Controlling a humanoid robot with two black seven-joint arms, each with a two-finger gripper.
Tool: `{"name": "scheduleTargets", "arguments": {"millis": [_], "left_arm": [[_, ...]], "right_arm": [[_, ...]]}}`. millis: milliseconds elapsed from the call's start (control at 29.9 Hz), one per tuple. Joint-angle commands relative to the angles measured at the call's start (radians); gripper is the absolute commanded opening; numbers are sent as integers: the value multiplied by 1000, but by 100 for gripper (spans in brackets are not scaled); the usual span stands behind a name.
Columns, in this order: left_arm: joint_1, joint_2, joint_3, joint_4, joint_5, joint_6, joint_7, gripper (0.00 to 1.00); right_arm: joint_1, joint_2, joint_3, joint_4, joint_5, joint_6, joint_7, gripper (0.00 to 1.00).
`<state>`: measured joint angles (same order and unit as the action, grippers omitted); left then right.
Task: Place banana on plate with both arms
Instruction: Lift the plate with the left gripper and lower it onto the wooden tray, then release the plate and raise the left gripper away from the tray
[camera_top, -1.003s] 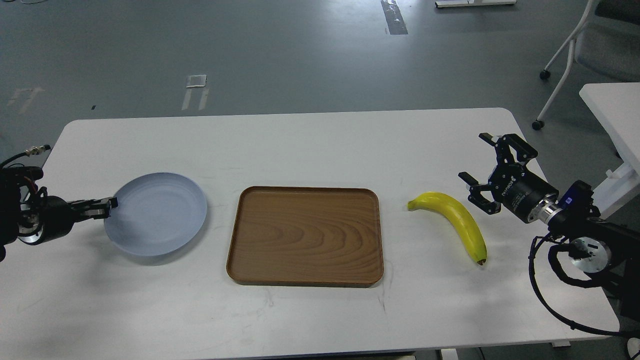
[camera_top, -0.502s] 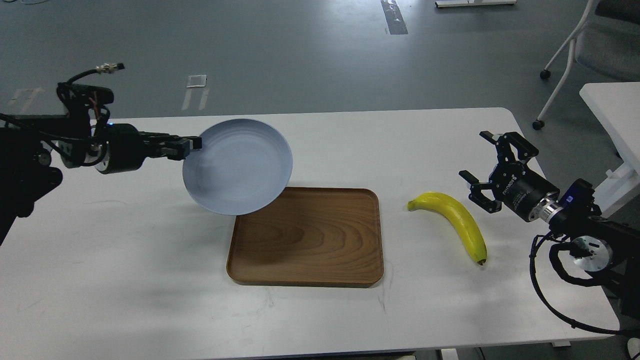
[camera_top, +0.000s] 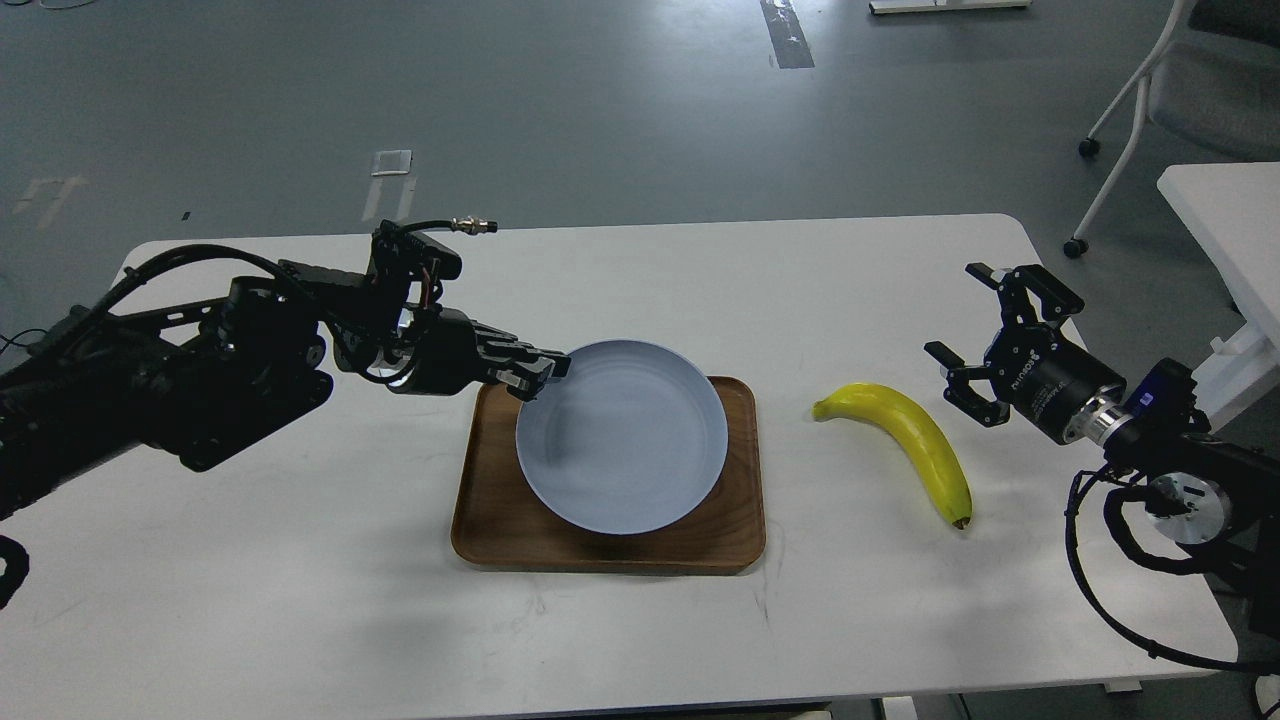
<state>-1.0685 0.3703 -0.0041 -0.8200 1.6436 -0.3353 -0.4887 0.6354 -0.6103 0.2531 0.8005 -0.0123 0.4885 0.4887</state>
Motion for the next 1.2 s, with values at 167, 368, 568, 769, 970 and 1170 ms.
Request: {"name": "scheduleTargets", "arguments": {"millis": [167,368,568,769,970,1170], "left_arm": [[2,-90,39,127,-2,1,0,0],[25,-102,39,156,-2,4,0,0],[28,-120,39,157,-13,2,0,6],[22,-117,33,145,-51,4,0,95],[-31,-110,23,133,-249,2,0,98],[-68,-58,-17,131,-792,-5,0,98]], "right_arm": [[1,0,0,0,0,0,0,100],[1,0,0,0,0,0,0,100],[0,0,-1,0,0,0,0,100],[1,-2,0,0,0,0,0,100],[0,-2,0,0,0,0,0,100],[1,-2,-1,0,0,0,0,100]]}}
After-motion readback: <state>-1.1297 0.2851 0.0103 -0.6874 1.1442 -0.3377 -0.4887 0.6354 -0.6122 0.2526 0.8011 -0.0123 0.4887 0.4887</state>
